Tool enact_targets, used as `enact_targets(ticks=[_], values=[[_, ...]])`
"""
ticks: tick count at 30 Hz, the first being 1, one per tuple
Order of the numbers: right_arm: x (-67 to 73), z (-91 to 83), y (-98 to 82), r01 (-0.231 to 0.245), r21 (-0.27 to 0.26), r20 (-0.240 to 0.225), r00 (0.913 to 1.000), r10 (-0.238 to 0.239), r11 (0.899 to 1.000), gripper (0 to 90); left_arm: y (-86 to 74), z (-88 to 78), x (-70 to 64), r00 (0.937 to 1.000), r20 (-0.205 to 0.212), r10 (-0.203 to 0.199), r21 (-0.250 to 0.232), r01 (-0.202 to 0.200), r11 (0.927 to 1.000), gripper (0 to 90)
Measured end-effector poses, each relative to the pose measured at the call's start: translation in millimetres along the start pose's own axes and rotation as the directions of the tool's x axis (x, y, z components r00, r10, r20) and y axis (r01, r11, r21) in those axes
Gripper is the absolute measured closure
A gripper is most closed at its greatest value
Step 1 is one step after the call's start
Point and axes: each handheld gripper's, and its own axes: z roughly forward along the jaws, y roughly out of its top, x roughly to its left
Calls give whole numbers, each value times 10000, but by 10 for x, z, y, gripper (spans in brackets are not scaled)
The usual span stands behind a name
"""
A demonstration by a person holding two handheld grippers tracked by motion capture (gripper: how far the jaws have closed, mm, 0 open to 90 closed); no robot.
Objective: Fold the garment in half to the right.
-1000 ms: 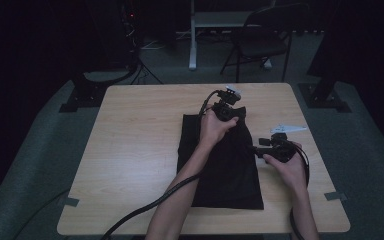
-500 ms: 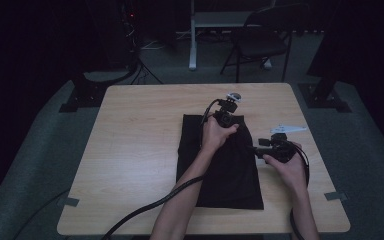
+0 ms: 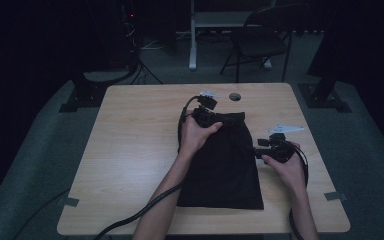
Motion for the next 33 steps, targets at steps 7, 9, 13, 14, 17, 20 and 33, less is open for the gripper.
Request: enact_targets(ticks=[7,9,13,14,17,20,33], values=[[3,15,3,67,34,79,9999,-67,10000,319,-260,-475,98,9993,-376,-67,-464,49,9989,415],[7,22,2,74,90,93,9999,-75,9999,318,-350,-584,124,9981,-610,-39,-503,8,9987,400],[13,36,1,112,172,137,9998,-114,9998,317,-560,-794,197,9966,-801,-193,-605,145,9981,376],[13,36,1,112,172,137,9998,-114,9998,317,-560,-794,197,9966,-801,-193,-605,145,9981,365],[14,40,2,132,198,146,9998,-135,9997,317,-710,-926,235,9947,-984,-282,-683,215,9974,346],[15,44,2,140,250,162,9998,-144,9996,316,-892,-1041,263,9915,-1246,-386,-709,299,9970,320],[21,59,4,226,364,189,9995,-233,9991,314,-1265,-1167,209,9891,-1331,-629,-864,516,9949,318]])
